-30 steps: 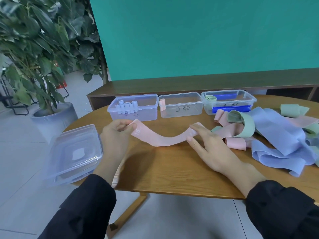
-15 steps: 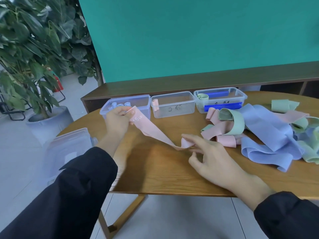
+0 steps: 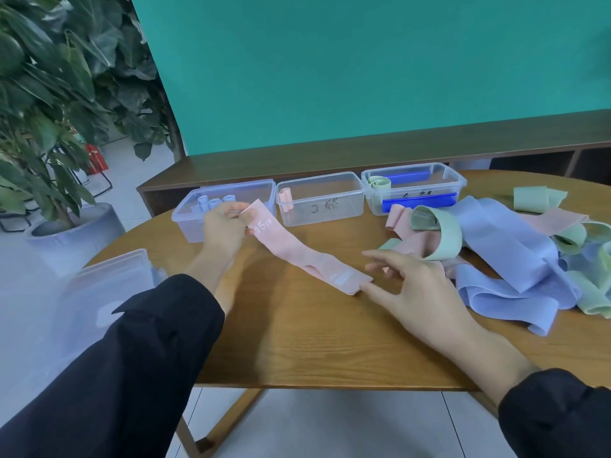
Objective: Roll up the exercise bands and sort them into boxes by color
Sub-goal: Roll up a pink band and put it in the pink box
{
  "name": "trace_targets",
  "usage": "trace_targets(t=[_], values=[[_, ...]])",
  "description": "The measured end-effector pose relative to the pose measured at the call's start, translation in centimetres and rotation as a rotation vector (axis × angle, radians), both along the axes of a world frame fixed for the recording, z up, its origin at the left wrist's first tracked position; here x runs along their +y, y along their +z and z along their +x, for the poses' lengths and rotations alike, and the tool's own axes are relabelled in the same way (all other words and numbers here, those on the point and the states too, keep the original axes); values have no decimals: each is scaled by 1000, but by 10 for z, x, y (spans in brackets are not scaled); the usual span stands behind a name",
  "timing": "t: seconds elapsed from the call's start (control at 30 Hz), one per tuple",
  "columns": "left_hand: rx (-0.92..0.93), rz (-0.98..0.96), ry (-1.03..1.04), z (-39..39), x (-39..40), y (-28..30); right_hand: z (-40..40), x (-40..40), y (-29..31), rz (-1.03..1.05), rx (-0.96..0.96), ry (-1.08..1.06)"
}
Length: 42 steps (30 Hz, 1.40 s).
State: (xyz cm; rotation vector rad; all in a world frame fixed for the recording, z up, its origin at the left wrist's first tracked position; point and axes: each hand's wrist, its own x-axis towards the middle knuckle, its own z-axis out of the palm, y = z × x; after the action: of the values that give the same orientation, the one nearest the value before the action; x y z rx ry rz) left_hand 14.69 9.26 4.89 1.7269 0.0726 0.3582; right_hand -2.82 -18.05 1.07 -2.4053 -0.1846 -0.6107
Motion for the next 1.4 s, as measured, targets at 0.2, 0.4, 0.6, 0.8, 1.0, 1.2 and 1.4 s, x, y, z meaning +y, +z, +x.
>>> trace_targets(t=[0.2, 0.4, 0.6, 0.8, 1.0, 1.2, 1.4], values=[[10, 60, 27, 8, -3, -3, 25, 4, -5, -44, 128, 177], [44, 68, 62, 10, -4, -6, 36, -4, -3, 72, 318, 239], [15, 25, 97, 6, -6, -7, 31, 1, 0, 108, 221, 227], [-15, 89, 80, -3, -20, -3, -10, 25, 16, 188, 289, 432], [26, 256, -79, -11, -35, -14, -24, 58, 6, 111, 212, 548], [54, 374, -111, -23, -22, -21, -21, 60, 2, 130, 248, 490], [4, 541, -127, -57, -11, -23, -26, 61, -1, 116, 291, 508]])
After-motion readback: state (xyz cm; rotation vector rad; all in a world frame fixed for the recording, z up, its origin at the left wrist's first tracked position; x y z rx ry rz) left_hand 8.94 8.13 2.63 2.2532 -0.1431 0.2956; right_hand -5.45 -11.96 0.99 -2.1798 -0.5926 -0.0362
